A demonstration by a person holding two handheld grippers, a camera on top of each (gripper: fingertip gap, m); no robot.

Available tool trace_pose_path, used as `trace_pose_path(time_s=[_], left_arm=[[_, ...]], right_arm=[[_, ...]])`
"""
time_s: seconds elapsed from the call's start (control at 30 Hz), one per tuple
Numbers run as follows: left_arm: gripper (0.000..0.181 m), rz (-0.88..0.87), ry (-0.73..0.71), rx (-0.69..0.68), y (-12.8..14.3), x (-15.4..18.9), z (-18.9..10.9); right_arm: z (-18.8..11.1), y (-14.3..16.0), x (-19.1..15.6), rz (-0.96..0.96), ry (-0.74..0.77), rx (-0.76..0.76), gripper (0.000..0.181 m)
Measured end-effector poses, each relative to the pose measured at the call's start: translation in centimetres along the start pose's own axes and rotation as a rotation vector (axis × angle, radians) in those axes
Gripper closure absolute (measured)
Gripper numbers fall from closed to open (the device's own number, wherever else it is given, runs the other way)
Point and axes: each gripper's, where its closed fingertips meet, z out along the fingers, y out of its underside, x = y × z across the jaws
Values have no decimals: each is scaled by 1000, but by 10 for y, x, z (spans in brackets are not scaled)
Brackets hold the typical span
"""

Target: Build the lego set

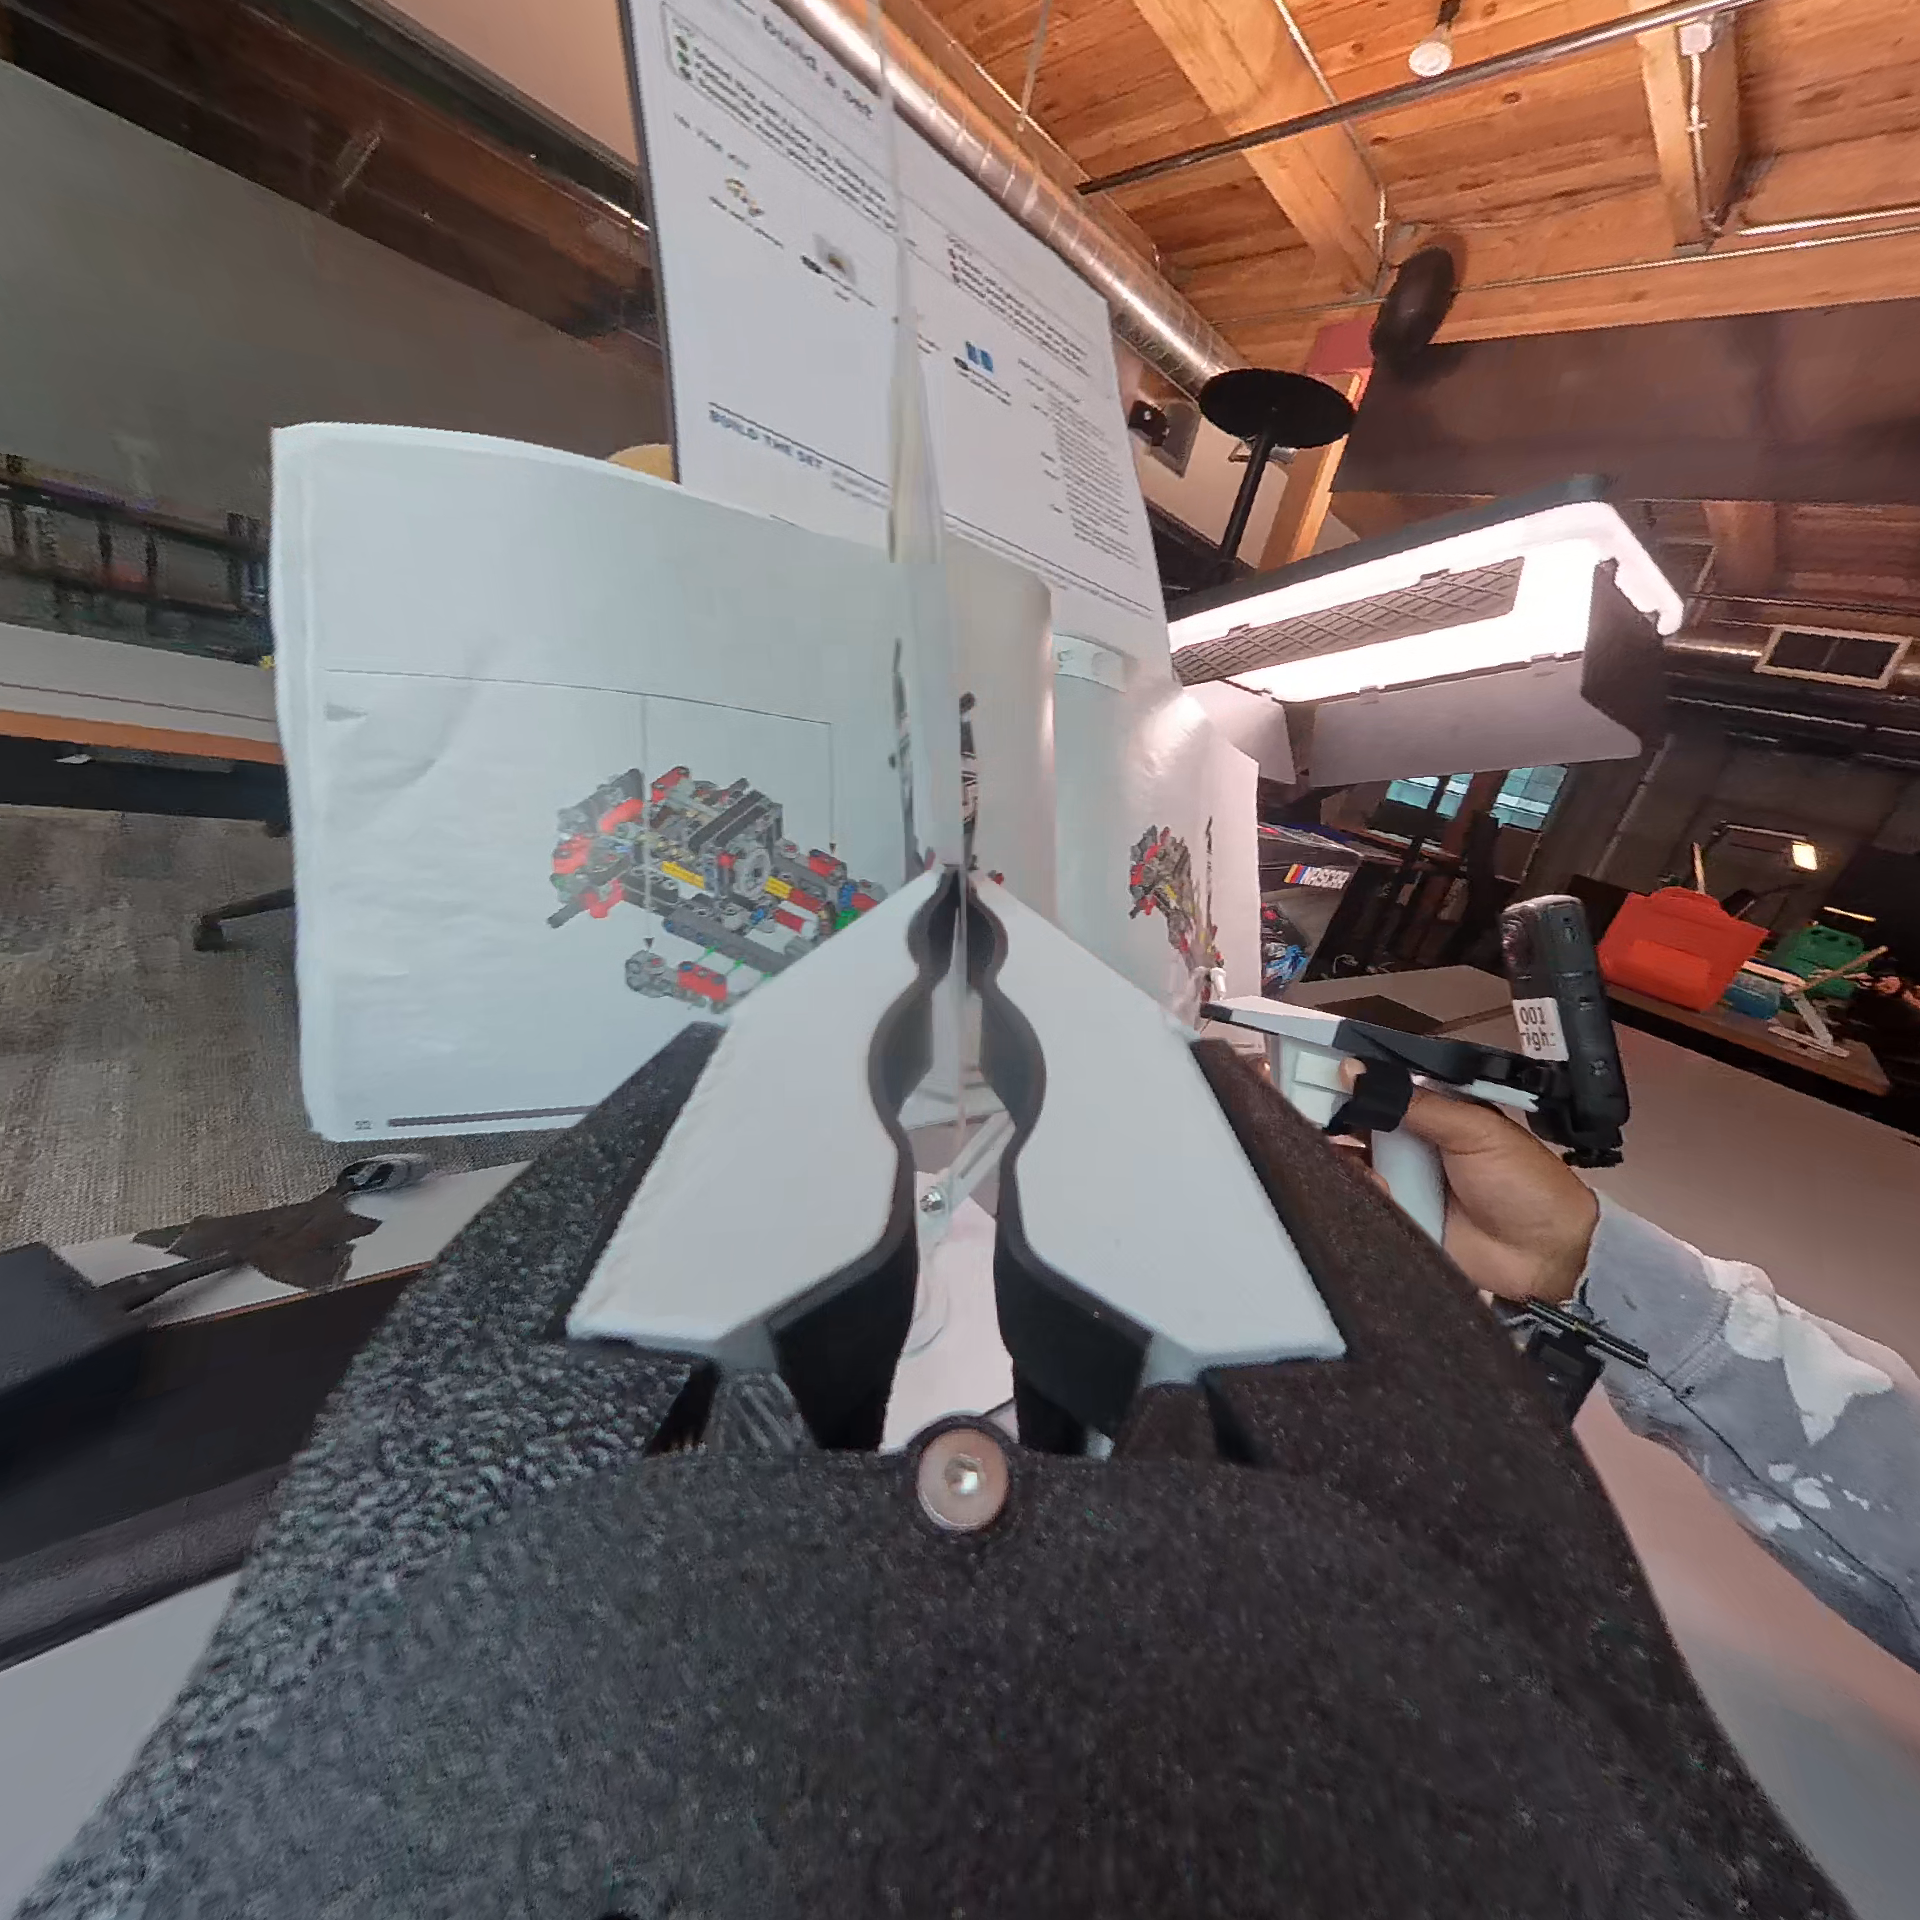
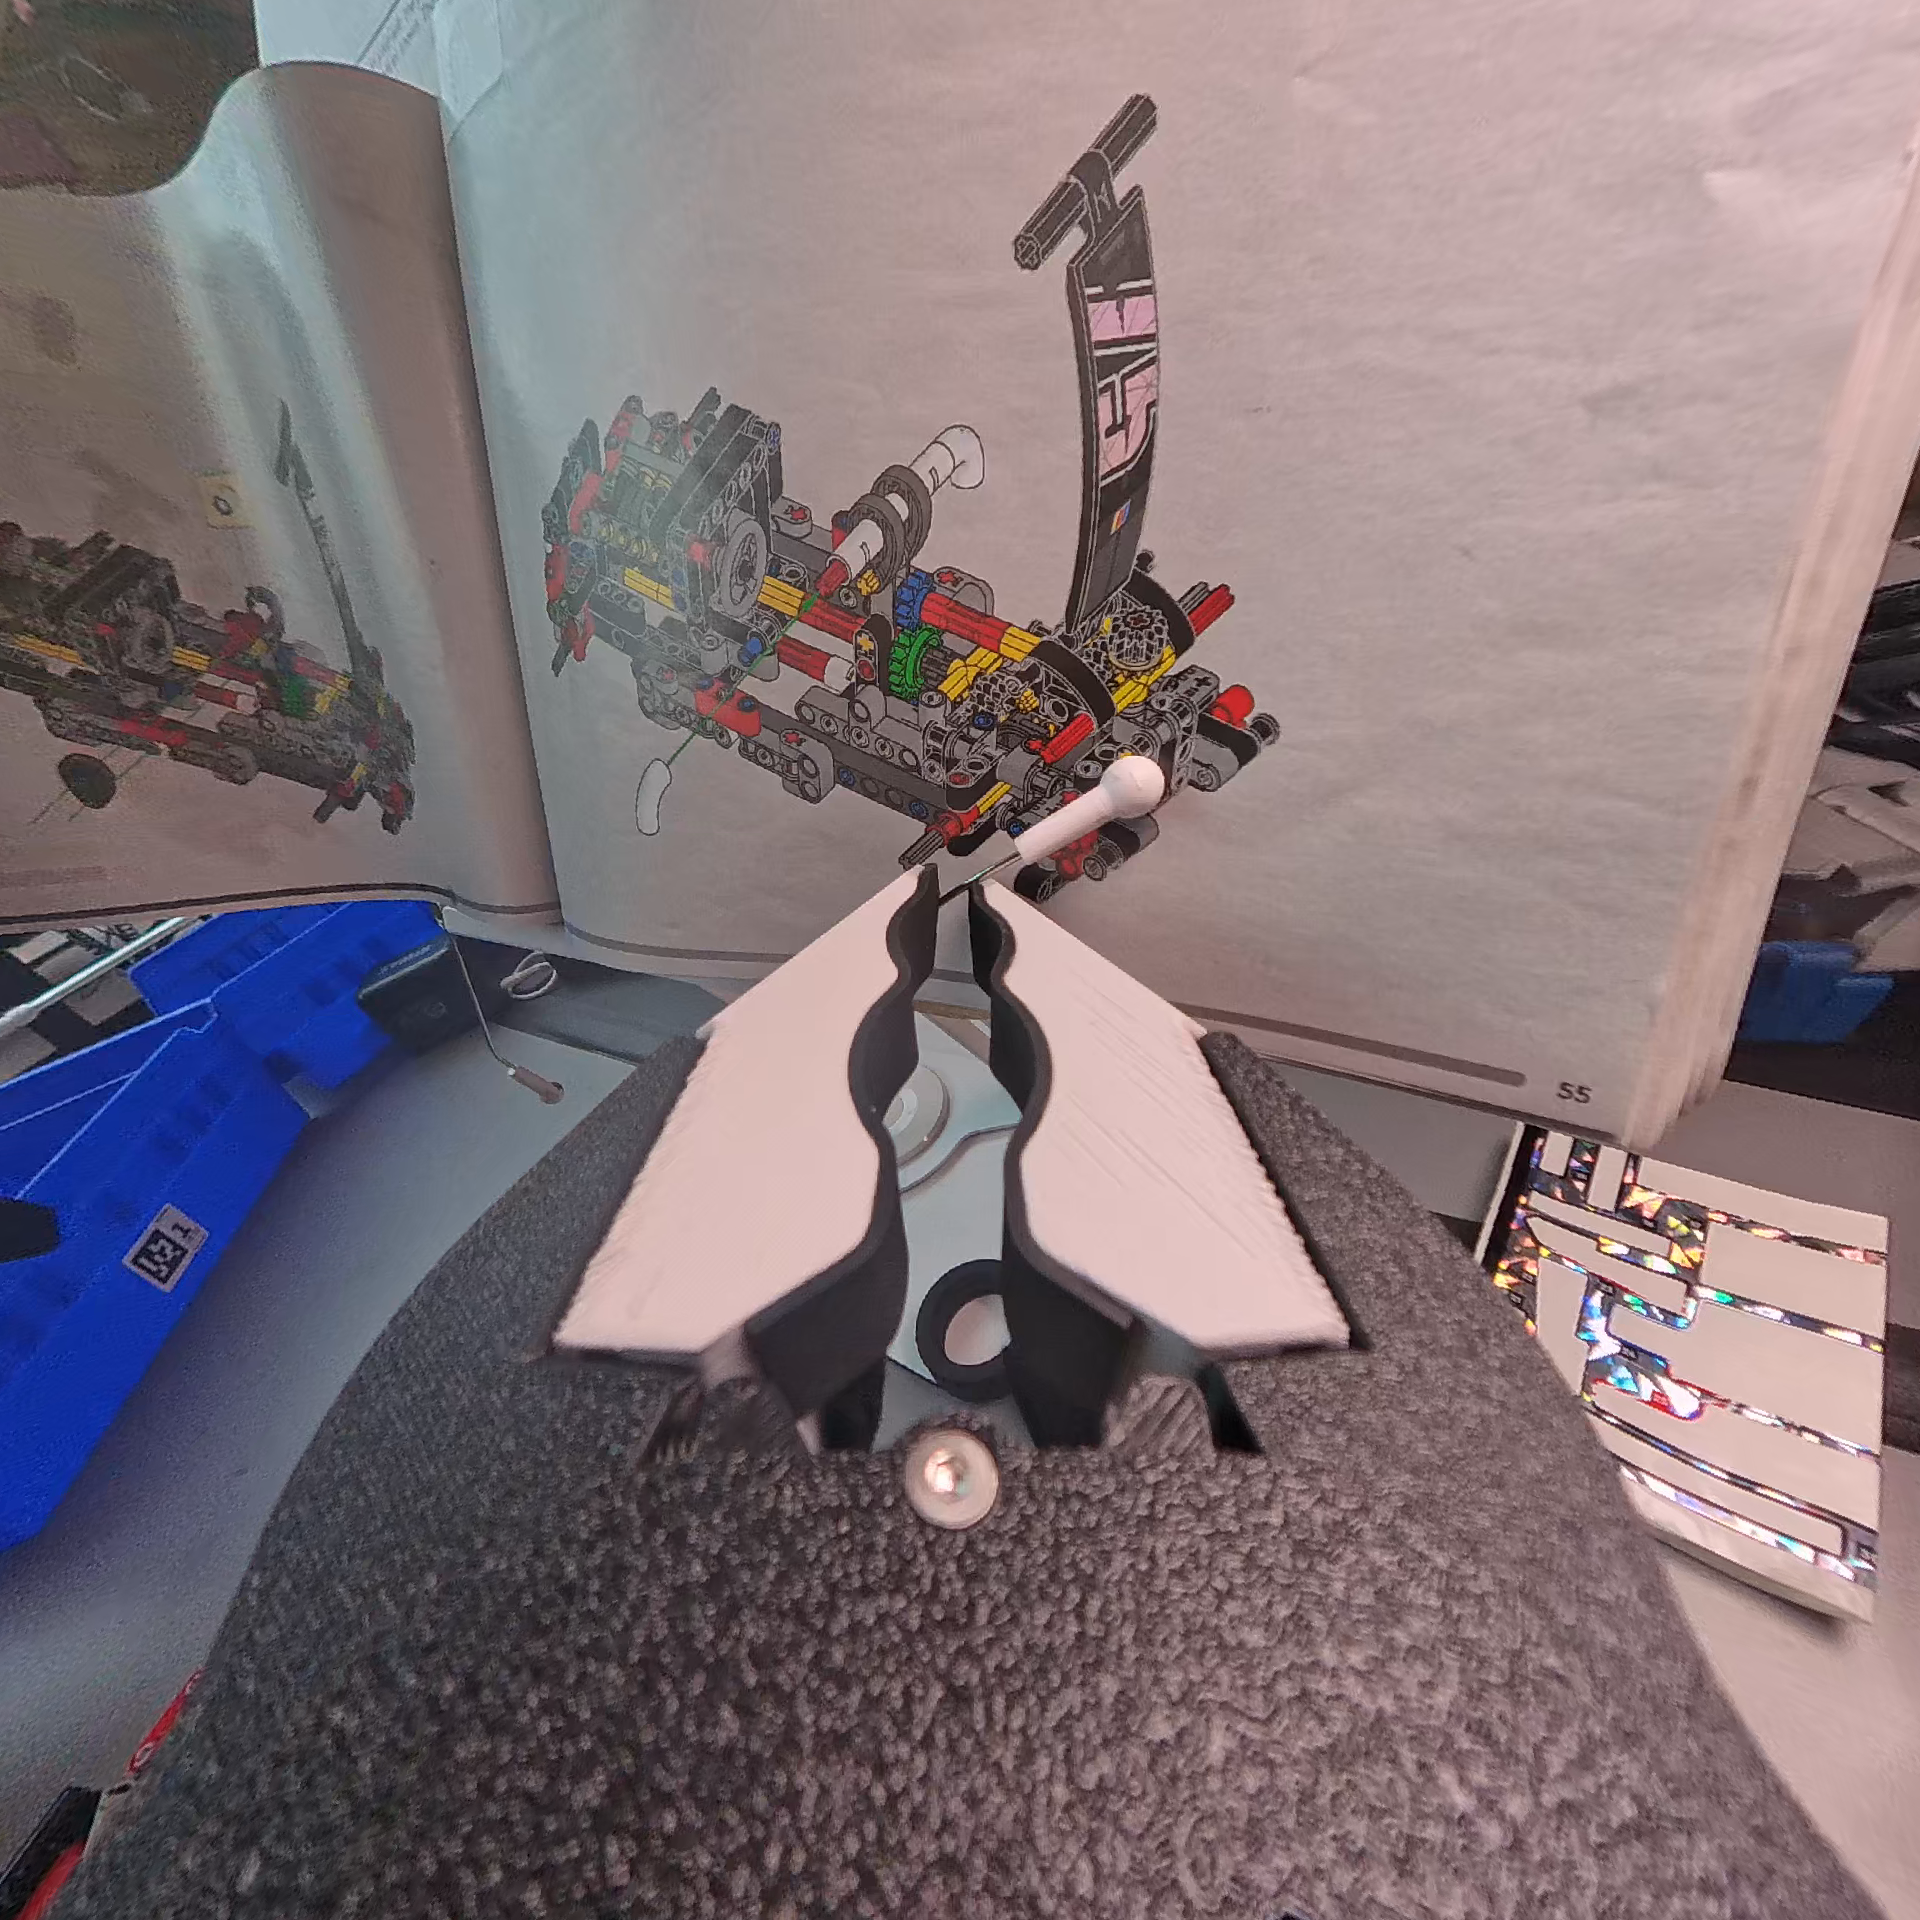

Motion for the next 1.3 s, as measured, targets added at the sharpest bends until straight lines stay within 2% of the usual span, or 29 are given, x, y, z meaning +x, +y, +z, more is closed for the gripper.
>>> trace_pose_path(time_s=[0.03,0.43,0.83,1.3], left_arm=[[181,5,12,1,0,7,2],[181,60,67,-6,9,42,13],[181,9,-28,22,16,-4,1],[181,-28,-47,7,28,-20,1]], right_arm=[[0,0,0,-1,1,-1,175],[-1,1,0,17,-6,10,176],[-3,4,1,40,-8,48,176],[-5,7,2,63,-15,83,176]])
